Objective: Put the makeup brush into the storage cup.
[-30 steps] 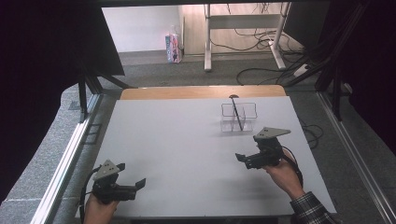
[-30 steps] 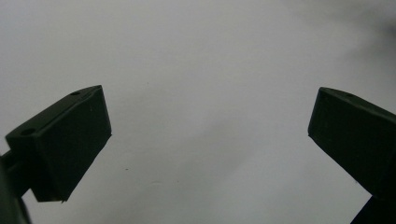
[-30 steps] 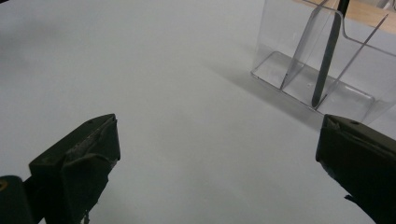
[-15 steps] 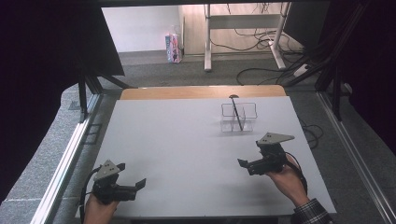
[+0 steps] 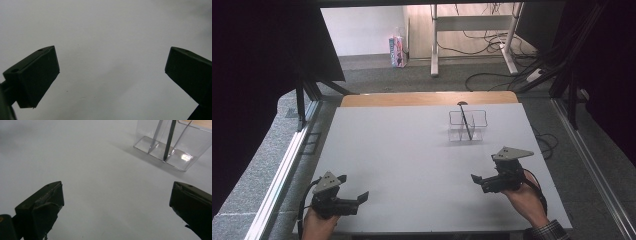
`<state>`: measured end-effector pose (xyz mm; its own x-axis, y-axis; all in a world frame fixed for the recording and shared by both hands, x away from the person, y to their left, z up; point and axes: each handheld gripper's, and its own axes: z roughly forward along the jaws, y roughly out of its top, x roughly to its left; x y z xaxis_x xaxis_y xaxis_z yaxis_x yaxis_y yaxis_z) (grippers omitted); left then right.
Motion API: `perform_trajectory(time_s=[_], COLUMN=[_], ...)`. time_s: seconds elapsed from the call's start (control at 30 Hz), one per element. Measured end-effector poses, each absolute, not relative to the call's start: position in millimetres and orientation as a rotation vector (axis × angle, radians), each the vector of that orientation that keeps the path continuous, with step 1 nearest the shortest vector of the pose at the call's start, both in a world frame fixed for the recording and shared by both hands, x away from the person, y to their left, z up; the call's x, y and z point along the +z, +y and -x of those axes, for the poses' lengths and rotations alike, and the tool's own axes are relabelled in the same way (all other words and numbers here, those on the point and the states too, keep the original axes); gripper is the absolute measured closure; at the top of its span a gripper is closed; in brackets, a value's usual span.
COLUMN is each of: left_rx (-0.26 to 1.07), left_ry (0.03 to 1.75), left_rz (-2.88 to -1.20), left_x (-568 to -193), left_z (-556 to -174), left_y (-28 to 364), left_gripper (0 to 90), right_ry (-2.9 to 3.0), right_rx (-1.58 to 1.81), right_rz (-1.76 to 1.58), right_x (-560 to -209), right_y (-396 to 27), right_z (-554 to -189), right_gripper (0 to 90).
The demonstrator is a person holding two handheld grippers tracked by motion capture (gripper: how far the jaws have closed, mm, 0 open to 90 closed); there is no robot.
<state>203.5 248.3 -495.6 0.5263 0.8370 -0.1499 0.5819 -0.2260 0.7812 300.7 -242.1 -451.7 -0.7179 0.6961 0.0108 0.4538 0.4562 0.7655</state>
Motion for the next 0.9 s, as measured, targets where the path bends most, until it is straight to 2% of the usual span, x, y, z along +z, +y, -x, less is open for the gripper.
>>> perform_trajectory(time_s=[0.9], left_rx=[0.381], left_ry=[1.143], left_rz=[-1.937], left_x=[-495.1], left_z=[-203.1], left_y=[246.7], left_gripper=[0.2], right_ry=[2.368], right_rx=[1.065], right_rz=[-1.017], right_x=[-452.3], right_y=[-264.6], right_z=[-274.7], right_gripper=[0.0])
